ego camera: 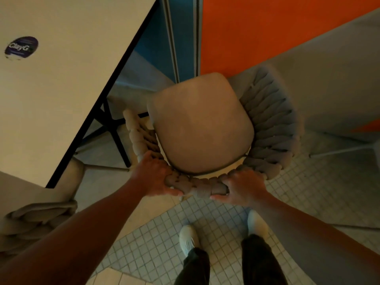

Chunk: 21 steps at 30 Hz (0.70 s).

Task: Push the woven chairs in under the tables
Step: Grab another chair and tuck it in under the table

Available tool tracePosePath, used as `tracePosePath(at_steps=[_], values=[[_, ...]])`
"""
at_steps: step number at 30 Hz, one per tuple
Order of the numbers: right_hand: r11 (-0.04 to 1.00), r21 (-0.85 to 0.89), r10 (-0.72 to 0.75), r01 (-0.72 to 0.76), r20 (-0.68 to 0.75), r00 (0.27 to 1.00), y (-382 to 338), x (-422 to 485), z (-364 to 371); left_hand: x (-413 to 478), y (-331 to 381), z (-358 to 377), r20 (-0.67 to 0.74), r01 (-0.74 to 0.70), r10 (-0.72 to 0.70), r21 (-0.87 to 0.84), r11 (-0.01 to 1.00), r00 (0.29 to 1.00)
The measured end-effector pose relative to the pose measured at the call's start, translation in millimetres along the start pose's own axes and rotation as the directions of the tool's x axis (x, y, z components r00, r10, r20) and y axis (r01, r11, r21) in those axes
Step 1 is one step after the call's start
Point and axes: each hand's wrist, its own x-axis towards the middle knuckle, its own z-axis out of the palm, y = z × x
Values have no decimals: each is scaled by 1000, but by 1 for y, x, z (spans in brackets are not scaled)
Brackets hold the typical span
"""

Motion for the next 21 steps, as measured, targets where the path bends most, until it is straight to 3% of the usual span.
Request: tracePosePath(at_steps=[11,21], values=[[988,-35,-154,151,-93,984,44,2,4,-6,43,-10,-19,108,-110,-87,990,994],[922,-54,-385,383,-26,923,103,26,-1,0,102,-17,-9,302,-307,-162,940,952]])
